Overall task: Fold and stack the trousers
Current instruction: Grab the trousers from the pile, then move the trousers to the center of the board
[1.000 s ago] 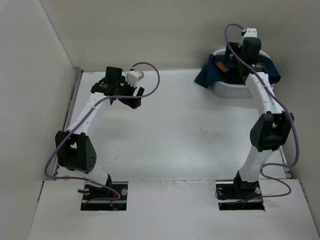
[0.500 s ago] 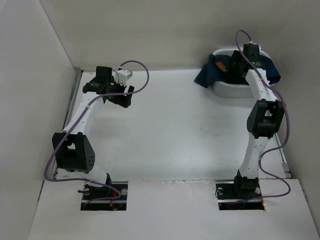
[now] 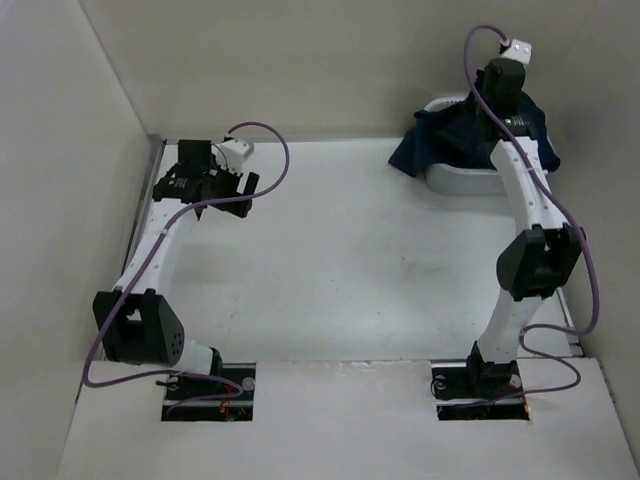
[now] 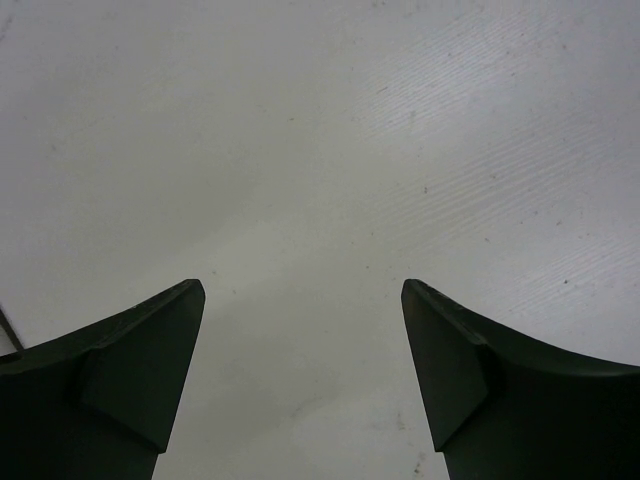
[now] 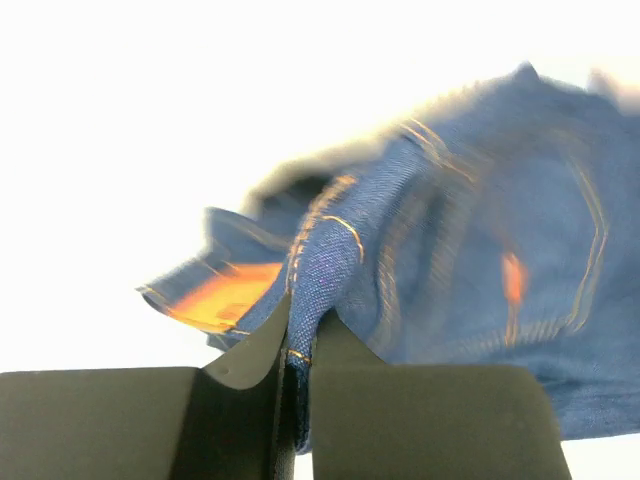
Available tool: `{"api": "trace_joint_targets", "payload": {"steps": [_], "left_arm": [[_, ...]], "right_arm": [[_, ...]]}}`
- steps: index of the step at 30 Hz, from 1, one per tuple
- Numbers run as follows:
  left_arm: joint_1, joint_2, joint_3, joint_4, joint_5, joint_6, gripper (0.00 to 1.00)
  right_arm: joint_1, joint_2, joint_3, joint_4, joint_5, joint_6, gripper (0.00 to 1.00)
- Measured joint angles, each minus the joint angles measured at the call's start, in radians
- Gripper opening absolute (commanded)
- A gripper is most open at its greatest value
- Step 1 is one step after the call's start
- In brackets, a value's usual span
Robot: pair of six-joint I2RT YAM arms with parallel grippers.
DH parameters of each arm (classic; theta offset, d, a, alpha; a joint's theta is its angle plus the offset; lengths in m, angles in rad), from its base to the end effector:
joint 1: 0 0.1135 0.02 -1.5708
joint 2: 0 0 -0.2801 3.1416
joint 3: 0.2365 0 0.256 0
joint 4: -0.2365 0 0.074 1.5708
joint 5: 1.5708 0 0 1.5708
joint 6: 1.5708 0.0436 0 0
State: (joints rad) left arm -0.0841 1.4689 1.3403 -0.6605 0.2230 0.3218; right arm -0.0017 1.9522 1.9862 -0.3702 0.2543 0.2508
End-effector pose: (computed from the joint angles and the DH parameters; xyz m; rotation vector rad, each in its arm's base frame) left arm 0.3261 -0.0372 0.3370 0.5768 2.2676 -0.1457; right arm 0.4806 -0.0118 0.4035 0.4078 1.8521 -0.0730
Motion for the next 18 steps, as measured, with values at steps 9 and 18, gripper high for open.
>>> {"api": "trace_joint_targets", "payload": {"steps": [9, 18], "left_arm": [[0.141, -0.178, -0.064, 0.096, 0.003, -0.071, 0.84], [0.201, -0.278, -0.055, 0.119, 0.124, -0.219, 0.84]], "right_arm": [[0.694, -0.141, 0.423, 0.302, 0.061, -0.34, 0.0], [1.135, 0.084, 0.693, 0.793, -0.176, -0.543, 0.01]]}}
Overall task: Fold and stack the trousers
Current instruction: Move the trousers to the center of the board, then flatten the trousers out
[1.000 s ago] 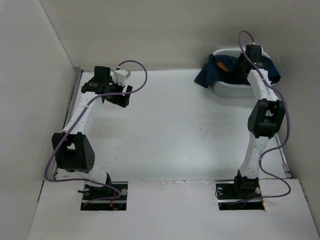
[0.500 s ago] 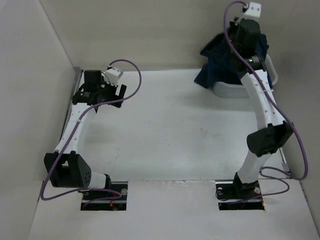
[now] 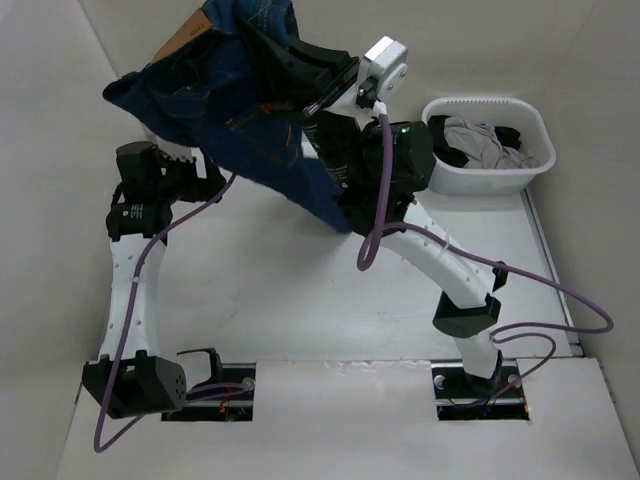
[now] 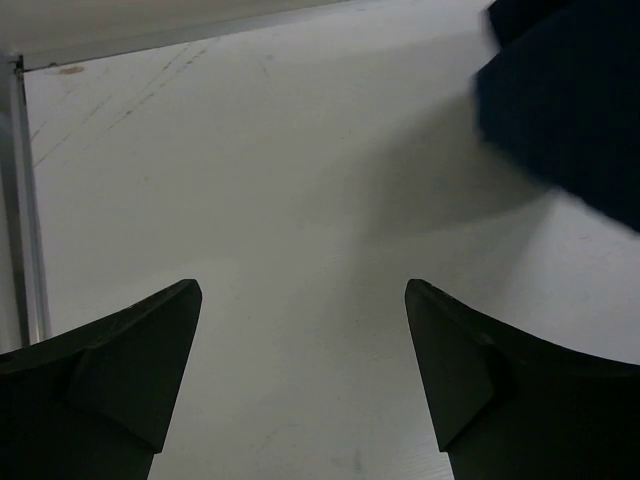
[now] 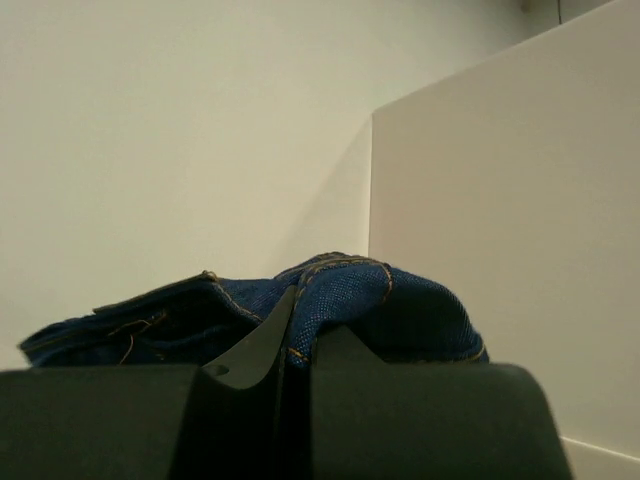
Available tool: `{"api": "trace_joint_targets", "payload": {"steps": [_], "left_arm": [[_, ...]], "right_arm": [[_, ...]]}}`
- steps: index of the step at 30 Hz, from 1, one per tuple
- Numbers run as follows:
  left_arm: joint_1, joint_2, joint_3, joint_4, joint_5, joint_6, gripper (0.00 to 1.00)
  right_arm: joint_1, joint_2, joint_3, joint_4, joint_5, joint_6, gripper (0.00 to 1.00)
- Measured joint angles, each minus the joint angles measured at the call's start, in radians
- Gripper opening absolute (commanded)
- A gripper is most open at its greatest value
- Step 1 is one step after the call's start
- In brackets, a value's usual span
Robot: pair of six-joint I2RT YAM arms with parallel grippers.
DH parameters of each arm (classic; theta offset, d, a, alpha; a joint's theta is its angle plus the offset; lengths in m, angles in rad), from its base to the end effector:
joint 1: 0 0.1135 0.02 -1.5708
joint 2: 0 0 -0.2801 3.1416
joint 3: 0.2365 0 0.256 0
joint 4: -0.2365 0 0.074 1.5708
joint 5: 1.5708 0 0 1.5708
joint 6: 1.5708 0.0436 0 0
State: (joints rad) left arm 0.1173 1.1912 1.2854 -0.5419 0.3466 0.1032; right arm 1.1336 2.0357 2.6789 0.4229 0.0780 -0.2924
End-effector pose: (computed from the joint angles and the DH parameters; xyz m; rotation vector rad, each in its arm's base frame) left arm 0.2619 0.0160 0.4070 0.2045 1.9856 -0.2079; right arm 0.1579 0.3297 0.6640 -0.2799 0.4436 0.8028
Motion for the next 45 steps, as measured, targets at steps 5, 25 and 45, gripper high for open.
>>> {"api": "trace_joint_targets", "payload": {"steps": [5, 25, 45], "left_arm": [[0.0, 0.003, 0.069, 0.002, 0.047, -0.069, 0.85], [-0.41, 0.139, -0.066, -0.109, -0.21, 0.297, 0.83], [-0.56, 0.246, -0.516, -0.022, -0.341, 0.43, 0.04]], "right_arm": [[-0.003, -0.124, -0.303, 0.056, 0.111, 0.016, 0.01], [-0.684, -0.932, -2.002, -0.674, 0.307, 1.044, 1.0], [-0.639, -0.445, -1.807, -0.5, 0.218, 1.228, 0.0]]}}
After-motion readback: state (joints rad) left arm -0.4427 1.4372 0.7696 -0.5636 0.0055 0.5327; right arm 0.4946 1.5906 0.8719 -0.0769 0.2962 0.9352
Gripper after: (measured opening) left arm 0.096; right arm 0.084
